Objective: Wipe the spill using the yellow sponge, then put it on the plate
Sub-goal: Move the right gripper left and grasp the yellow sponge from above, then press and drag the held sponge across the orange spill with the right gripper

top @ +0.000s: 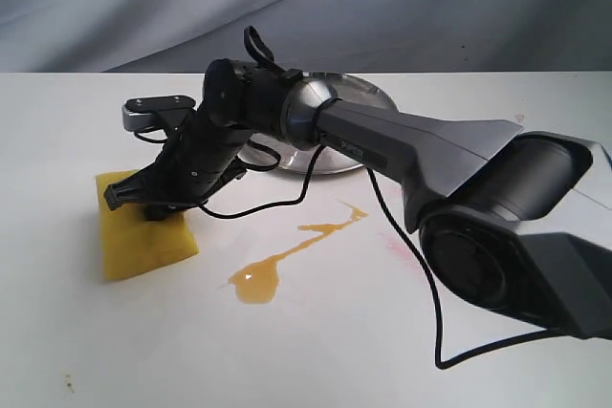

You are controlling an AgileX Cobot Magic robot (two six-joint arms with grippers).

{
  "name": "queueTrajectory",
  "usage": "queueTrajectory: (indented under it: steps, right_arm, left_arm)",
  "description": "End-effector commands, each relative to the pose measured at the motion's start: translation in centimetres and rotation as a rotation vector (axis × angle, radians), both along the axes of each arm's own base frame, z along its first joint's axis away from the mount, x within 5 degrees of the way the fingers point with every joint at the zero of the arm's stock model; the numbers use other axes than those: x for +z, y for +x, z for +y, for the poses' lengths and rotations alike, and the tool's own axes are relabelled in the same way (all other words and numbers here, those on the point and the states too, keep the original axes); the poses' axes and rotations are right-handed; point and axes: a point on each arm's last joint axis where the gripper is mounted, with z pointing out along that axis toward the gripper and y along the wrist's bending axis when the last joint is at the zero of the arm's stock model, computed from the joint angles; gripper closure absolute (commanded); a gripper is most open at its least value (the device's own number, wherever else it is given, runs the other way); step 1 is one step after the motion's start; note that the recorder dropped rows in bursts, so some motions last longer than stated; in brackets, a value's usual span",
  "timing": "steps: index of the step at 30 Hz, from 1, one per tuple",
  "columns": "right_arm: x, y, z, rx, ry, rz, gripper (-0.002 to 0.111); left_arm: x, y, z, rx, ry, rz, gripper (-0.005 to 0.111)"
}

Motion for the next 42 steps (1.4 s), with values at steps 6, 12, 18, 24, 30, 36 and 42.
queueTrajectory:
  steps: [6,12,18,24,30,36,42]
  right_arm:
    - [4.4,-0.7,-1.3,0.081,-0.07,-0.051,0.108]
    - [9.4,-2.5,-2.9,0.152,-0.116,-0.069,0.108]
    - [7.6,-5.1,-3.0,0.182,-0.153,-0.09,0.108]
    - [3.4,-6.4,-3.5,0.168,-0.191,-0.081,0.108]
    - [0.2,-6.4,-5.4,0.163,-0.302,-0.122,0.108]
    - [-1.4,-4.0,-8.5,0.089,-0.397,-0.118,0.108]
    - [-1.9,-1.4,-12.0,0.011,-0.438,-0.083,0.108]
  left_arm:
    - [0.2,0.0,0.0,0.003,-0.017,-0.011,0.107]
    - [0.2,0.0,0.0,0.003,-0.017,-0.011,0.107]
    - [0.2,0.0,0.0,0.003,-0.017,-0.011,0.107]
    - [0.2,0.0,0.0,0.003,-0.017,-0.011,0.107]
    - [0.2,0.0,0.0,0.003,-0.017,-0.011,0.107]
    - [0.2,0.0,0.0,0.003,-0.017,-0.011,0.107]
    - [0.2,0.0,0.0,0.003,-0.017,-0.011,0.107]
